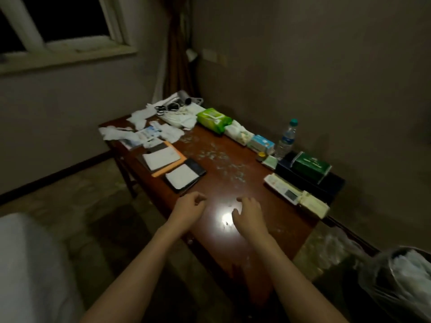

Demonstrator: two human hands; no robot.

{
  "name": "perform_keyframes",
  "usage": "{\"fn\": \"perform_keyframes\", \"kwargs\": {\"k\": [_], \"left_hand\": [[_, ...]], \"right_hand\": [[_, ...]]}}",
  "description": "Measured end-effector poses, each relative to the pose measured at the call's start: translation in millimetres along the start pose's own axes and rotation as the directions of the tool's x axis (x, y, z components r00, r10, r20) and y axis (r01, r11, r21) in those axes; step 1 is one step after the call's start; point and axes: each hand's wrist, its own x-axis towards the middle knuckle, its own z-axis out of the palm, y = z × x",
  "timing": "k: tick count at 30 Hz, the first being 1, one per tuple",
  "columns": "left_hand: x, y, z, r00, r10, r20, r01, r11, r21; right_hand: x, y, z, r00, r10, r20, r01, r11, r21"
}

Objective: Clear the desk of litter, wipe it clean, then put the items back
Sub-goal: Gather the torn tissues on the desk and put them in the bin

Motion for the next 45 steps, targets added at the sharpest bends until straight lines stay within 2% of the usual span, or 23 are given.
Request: {"fn": "perform_keyframes", "kwargs": {"k": [6, 12, 19, 22, 26, 31, 34, 38, 45], "left_hand": [[8, -50, -56, 0.986, -0.091, -0.136, 0.087, 0.996, -0.035], [51, -84, -95, 0.979, -0.135, -0.151, 0.134, 0.991, -0.018], [170, -116, -146, 0.985, -0.109, -0.134, 0.118, 0.991, 0.062], [239, -124, -179, 0.989, -0.111, -0.101, 0.123, 0.986, 0.115], [309, -125, -220, 0.987, -0.102, -0.121, 0.120, 0.981, 0.155], [357, -154, -249, 0.979, -0.174, -0.104, 0.188, 0.971, 0.150], [384, -176, -261, 0.971, -0.219, -0.093, 0.229, 0.967, 0.116], [422, -198, -277, 0.977, -0.207, -0.052, 0.212, 0.969, 0.125], [512, -265, -313, 0.982, -0.190, -0.019, 0.190, 0.972, 0.135]], "right_hand": [[35, -75, 36, 0.985, -0.156, 0.070, 0.161, 0.985, -0.065], [83, -129, 74, 0.971, -0.216, 0.099, 0.220, 0.975, -0.029], [202, -158, 128, 0.970, -0.202, 0.139, 0.209, 0.977, -0.034], [264, -183, 142, 0.974, -0.177, 0.142, 0.184, 0.982, -0.037], [337, -226, 152, 0.967, -0.217, 0.137, 0.226, 0.973, -0.055], [393, -268, 163, 0.963, -0.236, 0.129, 0.243, 0.969, -0.046], [419, -282, 177, 0.968, -0.209, 0.142, 0.220, 0.973, -0.066], [442, -290, 204, 0.980, -0.135, 0.148, 0.147, 0.986, -0.074], [498, -325, 266, 0.991, 0.046, 0.124, -0.036, 0.996, -0.081]]}}
